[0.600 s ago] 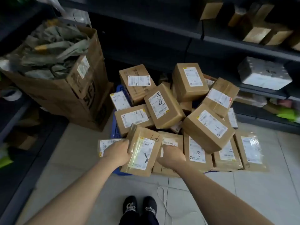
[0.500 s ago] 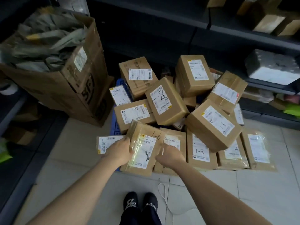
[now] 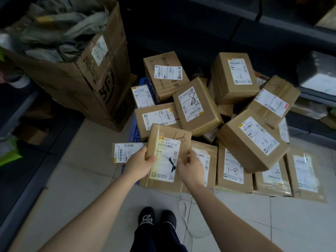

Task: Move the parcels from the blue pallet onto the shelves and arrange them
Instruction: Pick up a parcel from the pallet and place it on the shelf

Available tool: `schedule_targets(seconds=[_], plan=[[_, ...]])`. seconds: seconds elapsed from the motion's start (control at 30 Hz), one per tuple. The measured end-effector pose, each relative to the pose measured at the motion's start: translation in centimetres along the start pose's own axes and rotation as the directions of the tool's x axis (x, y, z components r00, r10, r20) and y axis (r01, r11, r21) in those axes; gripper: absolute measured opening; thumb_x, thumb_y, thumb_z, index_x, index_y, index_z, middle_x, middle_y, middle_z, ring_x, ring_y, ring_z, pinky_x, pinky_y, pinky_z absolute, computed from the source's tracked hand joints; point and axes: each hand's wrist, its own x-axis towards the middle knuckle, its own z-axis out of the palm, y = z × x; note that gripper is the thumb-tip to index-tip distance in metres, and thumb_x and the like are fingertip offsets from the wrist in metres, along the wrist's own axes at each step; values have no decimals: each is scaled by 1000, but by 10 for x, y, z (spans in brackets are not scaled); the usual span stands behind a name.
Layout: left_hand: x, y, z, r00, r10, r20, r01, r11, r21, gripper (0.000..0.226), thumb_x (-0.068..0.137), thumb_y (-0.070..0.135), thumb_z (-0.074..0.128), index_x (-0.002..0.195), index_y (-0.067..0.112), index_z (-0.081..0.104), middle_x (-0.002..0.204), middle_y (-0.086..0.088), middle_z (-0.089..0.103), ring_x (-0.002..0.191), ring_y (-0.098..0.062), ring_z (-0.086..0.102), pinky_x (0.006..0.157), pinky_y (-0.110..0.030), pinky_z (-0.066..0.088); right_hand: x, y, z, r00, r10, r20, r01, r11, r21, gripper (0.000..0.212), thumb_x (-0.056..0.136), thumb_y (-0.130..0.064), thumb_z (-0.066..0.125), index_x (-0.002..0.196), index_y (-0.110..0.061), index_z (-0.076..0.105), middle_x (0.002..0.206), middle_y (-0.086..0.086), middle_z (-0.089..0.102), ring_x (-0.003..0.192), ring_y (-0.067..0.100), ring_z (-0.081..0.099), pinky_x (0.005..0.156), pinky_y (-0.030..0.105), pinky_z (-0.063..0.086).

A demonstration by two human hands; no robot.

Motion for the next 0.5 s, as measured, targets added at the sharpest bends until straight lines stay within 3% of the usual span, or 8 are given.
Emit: schedule_targets(seconds=[0.2, 0.3, 0.37, 0.5], plan=[[-38, 18, -23, 984, -70, -164, 32, 974, -222, 36, 97, 29, 53, 129, 16, 41, 118, 5, 60, 98, -13, 57, 80, -30, 45, -31, -30, -10, 985, -148, -94, 164, 968, 190, 50, 89, -26, 62, 137, -23, 47, 127, -6, 57, 115, 13, 55, 96, 36, 48], [-58, 24, -41, 953, -112, -283, 23, 953, -302, 33, 97, 34, 52, 122, 17, 40, 113, 4, 60, 96, -15, 59, 79, -34, 48, -46, -57, -20, 963, -254, -88, 267, 935, 235, 36, 88, -25, 64, 121, -28, 52, 113, -11, 61, 105, 9, 59, 83, 25, 49], [-73, 27, -55, 923, -146, -355, -5, 921, -390, 29, 97, 36, 51, 119, 20, 41, 114, 2, 60, 95, -14, 59, 77, -34, 48, -57, -79, -28, 936, -349, -45, 349, 902, 256, 36, 89, -24, 63, 124, -27, 54, 113, -17, 60, 105, 4, 57, 83, 20, 48], [-112, 38, -89, 831, -208, -516, -83, 871, -485, 34, 97, 37, 50, 125, 19, 45, 113, 4, 61, 89, -9, 59, 70, -29, 47, -84, -123, -37, 836, -548, 43, 511, 803, 306, 51, 92, -24, 61, 141, -28, 47, 121, -25, 50, 117, 0, 49, 102, 27, 43]])
